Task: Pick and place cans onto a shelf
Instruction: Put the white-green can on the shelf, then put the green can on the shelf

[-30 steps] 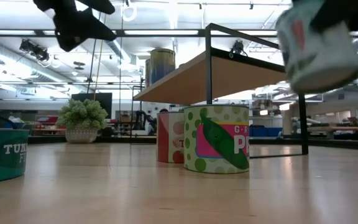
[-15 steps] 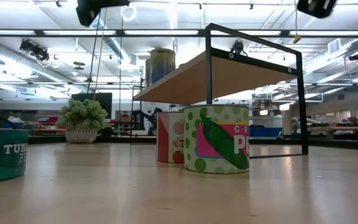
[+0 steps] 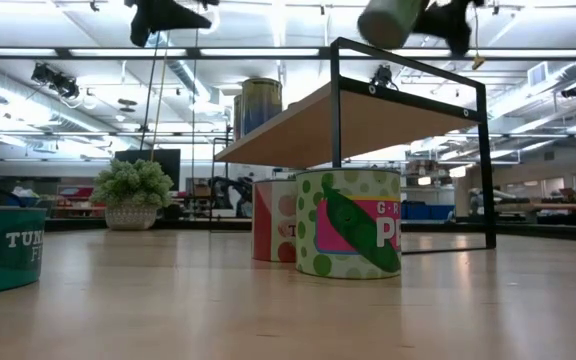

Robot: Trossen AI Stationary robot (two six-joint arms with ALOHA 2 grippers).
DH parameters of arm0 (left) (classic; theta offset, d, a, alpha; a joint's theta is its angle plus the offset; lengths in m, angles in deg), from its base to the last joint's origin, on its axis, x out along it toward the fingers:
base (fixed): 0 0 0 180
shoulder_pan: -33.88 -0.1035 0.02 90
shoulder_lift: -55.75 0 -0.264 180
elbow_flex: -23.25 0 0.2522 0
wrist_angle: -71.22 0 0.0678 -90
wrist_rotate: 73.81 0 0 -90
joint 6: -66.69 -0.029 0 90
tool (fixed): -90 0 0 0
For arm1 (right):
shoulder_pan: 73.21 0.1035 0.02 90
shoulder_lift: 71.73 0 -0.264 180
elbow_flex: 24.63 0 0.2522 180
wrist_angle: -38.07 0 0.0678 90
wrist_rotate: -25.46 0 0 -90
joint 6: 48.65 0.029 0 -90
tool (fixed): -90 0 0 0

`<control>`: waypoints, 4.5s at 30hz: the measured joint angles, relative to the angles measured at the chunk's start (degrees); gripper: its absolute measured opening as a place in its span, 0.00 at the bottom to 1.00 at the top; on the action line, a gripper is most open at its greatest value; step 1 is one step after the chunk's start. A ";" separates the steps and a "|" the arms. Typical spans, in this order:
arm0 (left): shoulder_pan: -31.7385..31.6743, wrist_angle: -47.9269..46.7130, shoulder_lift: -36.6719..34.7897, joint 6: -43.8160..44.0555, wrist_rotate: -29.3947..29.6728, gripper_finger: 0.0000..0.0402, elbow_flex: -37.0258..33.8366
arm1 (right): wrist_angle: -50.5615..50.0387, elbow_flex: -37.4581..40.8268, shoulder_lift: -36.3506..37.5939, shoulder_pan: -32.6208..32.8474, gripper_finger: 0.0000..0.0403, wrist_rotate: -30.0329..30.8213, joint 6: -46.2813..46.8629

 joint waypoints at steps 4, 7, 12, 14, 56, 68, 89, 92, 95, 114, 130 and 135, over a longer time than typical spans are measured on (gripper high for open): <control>-3.63 -0.05 0.00 0.00 0.38 0.48 0.00 | -0.02 0.00 -0.44 -6.49 0.72 -0.83 -6.15; -5.85 -0.11 0.00 -0.42 0.43 0.48 0.00 | -0.16 -0.04 -0.96 -11.58 0.72 -5.06 -9.41; -7.89 0.50 0.00 -0.26 -0.20 0.48 -0.02 | -0.12 -0.04 -1.56 -18.03 0.72 -10.62 -9.53; -8.29 0.32 0.02 -1.09 -0.42 0.48 -0.02 | -0.37 -0.04 -1.82 -19.46 0.72 -10.80 -9.93; -10.54 -1.64 0.11 -1.38 -6.14 0.48 -0.07 | -23.44 -17.43 -23.78 -25.43 0.72 -9.35 -8.19; -10.54 -1.71 0.11 -1.38 -6.14 0.48 -0.07 | -23.69 -17.33 -24.02 -25.51 0.78 -10.42 -6.45; -10.54 -1.73 0.11 -1.38 -6.79 0.48 -0.07 | -24.56 -17.18 -23.26 -26.15 0.92 -12.99 -8.35; -10.52 -1.73 0.11 -1.38 -7.80 0.48 -0.07 | -24.62 -17.20 -22.53 -26.15 0.93 -12.57 -8.77; -10.54 -1.73 0.11 -1.44 -8.04 0.48 -0.07 | -24.59 -17.20 -21.82 -26.15 0.93 -12.24 -9.13; -10.54 -8.93 0.13 -3.05 -19.90 0.48 0.02 | -31.97 -23.07 -19.38 -25.91 0.93 -11.89 -11.69; -4.35 -15.69 0.13 -1.38 -31.19 0.64 0.02 | -44.83 -29.83 -18.58 -15.65 0.93 -12.31 -5.70; -1.19 -15.94 1.65 -1.38 -31.19 0.67 -0.05 | -45.13 -29.83 -18.58 -7.05 0.93 -7.98 1.01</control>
